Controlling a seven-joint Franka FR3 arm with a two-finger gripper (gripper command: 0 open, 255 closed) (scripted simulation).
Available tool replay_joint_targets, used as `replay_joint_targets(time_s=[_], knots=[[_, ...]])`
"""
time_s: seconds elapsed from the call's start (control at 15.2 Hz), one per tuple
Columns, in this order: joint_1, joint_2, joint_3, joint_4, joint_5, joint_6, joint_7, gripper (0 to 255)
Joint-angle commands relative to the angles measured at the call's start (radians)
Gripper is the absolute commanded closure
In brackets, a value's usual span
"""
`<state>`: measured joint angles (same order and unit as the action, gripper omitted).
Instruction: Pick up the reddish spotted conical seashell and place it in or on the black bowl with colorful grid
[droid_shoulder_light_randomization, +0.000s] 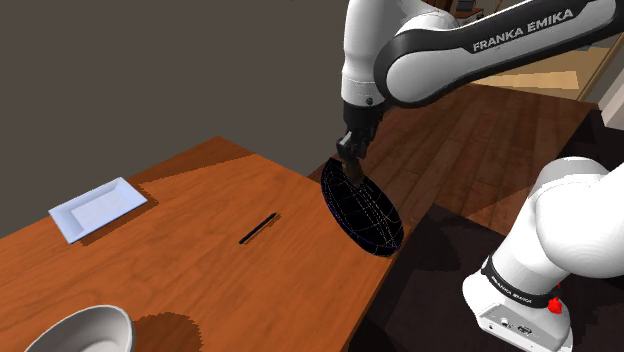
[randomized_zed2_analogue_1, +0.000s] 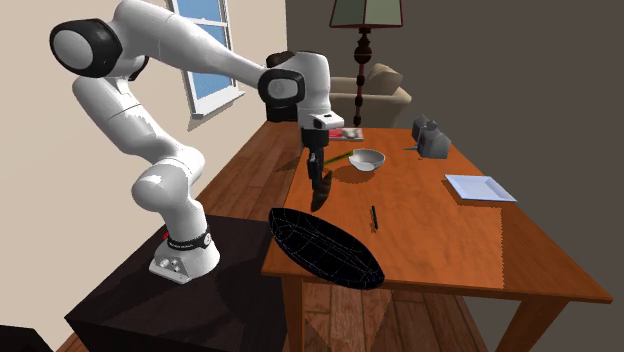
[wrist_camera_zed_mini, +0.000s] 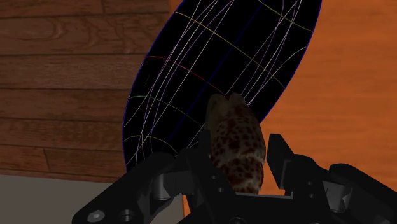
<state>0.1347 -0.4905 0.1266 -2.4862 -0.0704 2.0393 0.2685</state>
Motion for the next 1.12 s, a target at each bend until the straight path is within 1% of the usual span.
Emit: replay_joint_targets(time_s=[0.0,0.33,0.79,0.86,1.06], knots=[[0.000,0.007,0.002,-0.022,-0.001,0.029,0.005,255],[-0.002,0.031,0.006,-0.068,-0.006,0.099,0.014,255],[-0.002,0.031,0.006,-0.068,-0.006,0.099,0.014,255],[-0.002,0.031,0.006,-0.068,-0.006,0.099,0.014,0],[-0.002,0.031,0.006,-0.068,-0.006,0.099,0.014,0]])
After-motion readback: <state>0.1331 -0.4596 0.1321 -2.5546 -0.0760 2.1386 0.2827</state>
